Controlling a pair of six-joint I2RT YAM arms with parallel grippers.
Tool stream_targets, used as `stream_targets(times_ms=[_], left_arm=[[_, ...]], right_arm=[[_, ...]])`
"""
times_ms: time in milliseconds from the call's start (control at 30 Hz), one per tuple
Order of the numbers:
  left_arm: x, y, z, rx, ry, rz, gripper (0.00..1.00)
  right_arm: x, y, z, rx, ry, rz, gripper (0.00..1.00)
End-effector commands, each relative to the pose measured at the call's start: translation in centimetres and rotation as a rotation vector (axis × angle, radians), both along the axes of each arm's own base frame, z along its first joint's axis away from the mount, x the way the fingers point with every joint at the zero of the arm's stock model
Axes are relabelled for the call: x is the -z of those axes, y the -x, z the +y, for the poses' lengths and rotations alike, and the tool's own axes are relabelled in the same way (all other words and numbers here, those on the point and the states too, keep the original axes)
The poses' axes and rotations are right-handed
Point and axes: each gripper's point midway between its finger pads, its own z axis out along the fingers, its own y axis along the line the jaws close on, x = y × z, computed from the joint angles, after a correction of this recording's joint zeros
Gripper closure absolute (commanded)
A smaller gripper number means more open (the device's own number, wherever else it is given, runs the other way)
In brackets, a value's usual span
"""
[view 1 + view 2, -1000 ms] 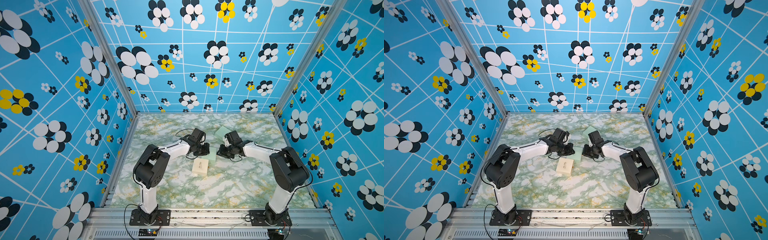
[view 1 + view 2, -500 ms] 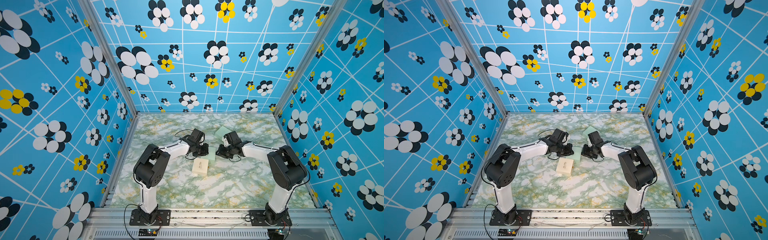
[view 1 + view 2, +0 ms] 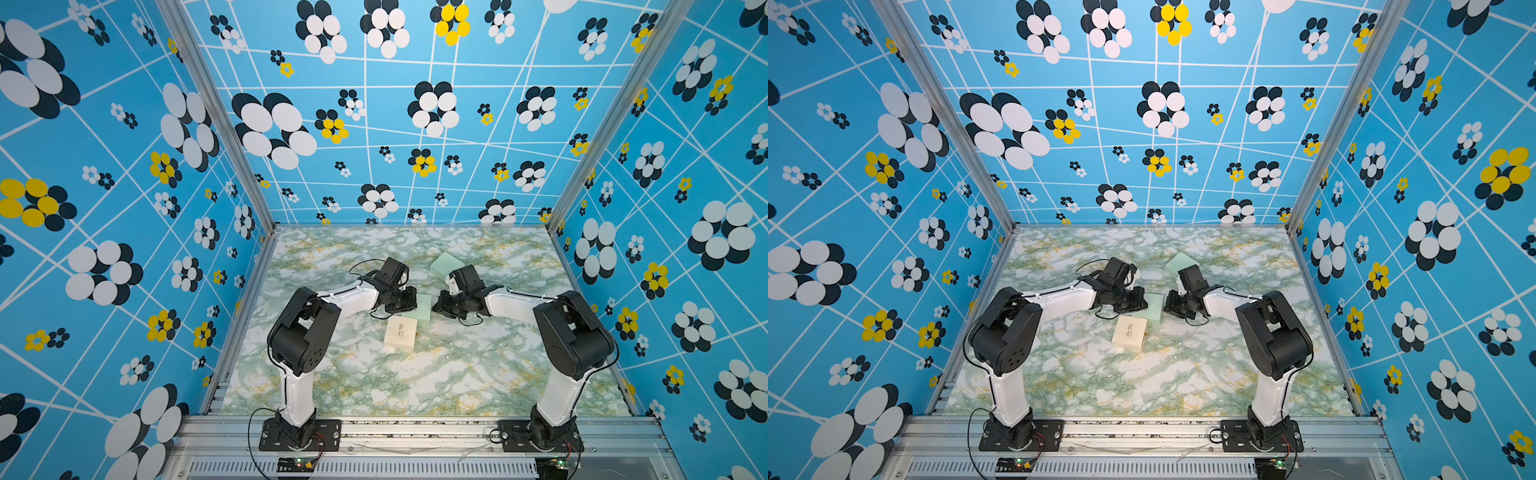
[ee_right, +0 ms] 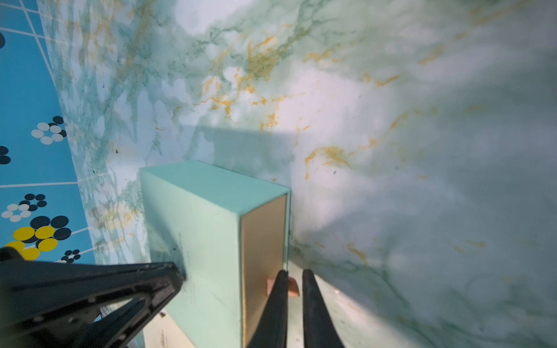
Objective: Take out the earrings from the drawer-style jewelry box
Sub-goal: Open the drawer in the jewelry box.
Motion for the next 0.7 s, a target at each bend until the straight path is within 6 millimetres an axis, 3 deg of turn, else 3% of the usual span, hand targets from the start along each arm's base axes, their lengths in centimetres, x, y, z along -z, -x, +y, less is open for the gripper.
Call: stream_targets(times_ms=[0,267,667], left_arm=[[2.02,0.57,0.87,-0.007,-0.031,0.046,1.00],[2.08,0.65,0.92,-0.008,-0.032,0.048,1.00],[2.22,0.73,1.08,-0.009,-0.033,0.052,1.00]], right_arm=[[0.62,0.16,-0.14,0.009,-0.014,0.021,0.87],[0.57,0.19,0.22,0.013,-0.044,0.022,0.86],[0.85,0.54,-0.06,0.028,-0.054,0.032,0.77]])
